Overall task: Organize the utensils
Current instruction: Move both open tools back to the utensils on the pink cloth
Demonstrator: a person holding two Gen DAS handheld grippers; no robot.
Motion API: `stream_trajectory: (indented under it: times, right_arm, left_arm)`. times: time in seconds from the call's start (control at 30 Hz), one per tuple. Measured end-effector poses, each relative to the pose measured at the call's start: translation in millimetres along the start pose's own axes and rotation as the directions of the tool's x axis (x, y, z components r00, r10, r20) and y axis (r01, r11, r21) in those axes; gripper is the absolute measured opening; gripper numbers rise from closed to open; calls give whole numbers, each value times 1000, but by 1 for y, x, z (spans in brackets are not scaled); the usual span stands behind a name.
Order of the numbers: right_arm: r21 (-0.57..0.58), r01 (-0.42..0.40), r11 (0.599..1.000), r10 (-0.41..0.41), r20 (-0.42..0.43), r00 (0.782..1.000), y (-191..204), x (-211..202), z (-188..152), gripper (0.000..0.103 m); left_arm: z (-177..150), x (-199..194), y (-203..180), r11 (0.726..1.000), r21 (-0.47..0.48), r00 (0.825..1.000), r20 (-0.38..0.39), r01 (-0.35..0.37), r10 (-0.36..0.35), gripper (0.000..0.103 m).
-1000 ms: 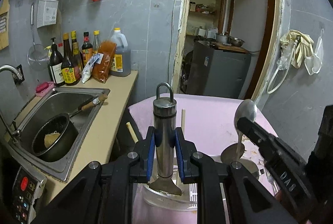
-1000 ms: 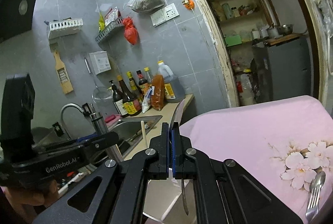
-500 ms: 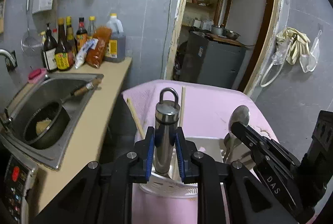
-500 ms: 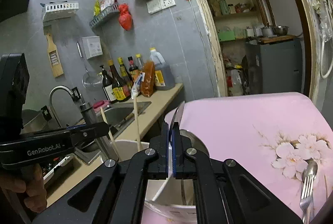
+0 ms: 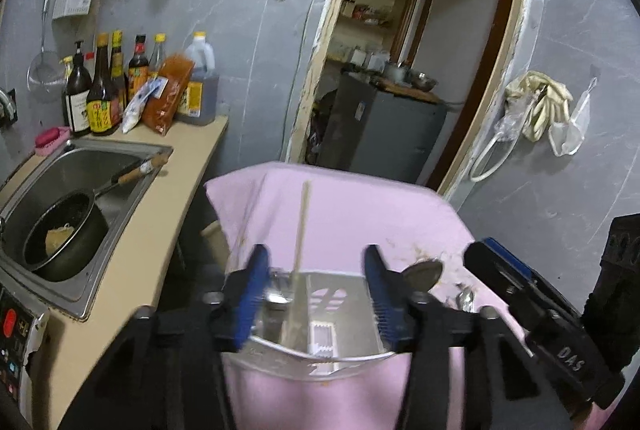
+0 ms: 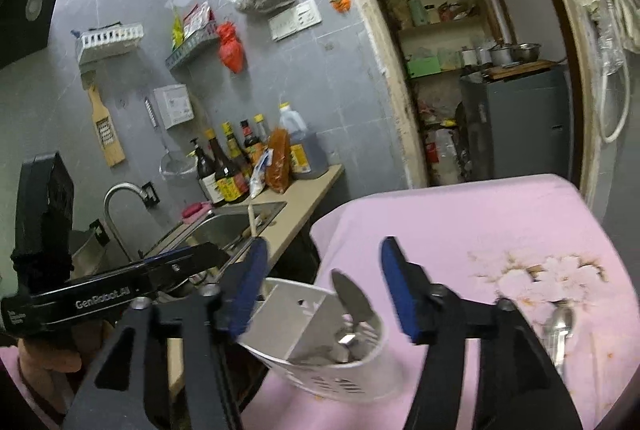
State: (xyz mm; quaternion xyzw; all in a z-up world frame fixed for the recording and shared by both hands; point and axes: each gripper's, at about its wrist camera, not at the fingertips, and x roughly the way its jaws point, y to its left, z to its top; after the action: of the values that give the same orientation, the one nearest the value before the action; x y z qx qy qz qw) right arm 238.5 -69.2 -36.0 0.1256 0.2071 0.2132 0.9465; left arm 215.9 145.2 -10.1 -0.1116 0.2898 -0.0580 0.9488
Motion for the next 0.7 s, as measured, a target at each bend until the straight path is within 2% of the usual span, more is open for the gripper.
stream_trajectory:
  times: [0.1, 0.13, 0.23, 0.3, 0.4, 0.57, 0.7]
  right_arm:
    - [-1, 46, 999, -46, 20, 999, -14, -21, 9, 71]
    - [-2, 63, 998, -63, 26, 998, -19, -27, 12, 77]
    - [-1, 116, 993, -115, 53, 992, -34, -46, 21, 93]
    - [-1, 144, 990, -144, 66, 987, -43, -58, 26, 98]
    - [-20, 223, 975, -221, 82, 972, -58, -78, 31, 102]
    - [-87, 360, 929, -348, 121, 929, -79, -109, 32, 102]
    - [-116, 411, 904, -394, 143, 908, -93, -130, 33, 102]
  left_arm:
    - [2, -5, -12, 1000, 5, 999, 36, 0, 0, 62]
    - [2, -7, -16, 1000, 10, 999, 49, -2, 2, 64]
    - [1, -14, -35, 999, 39, 995, 99, -17, 13, 82]
    - [-1, -20, -50, 997, 63, 989, 143, -40, 31, 94]
    - [-5, -27, -73, 993, 94, 978, 202, -68, 47, 102]
    - [-16, -33, -110, 988, 134, 965, 258, -78, 41, 103]
    - [-27, -29, -137, 982, 165, 961, 274, -91, 42, 103]
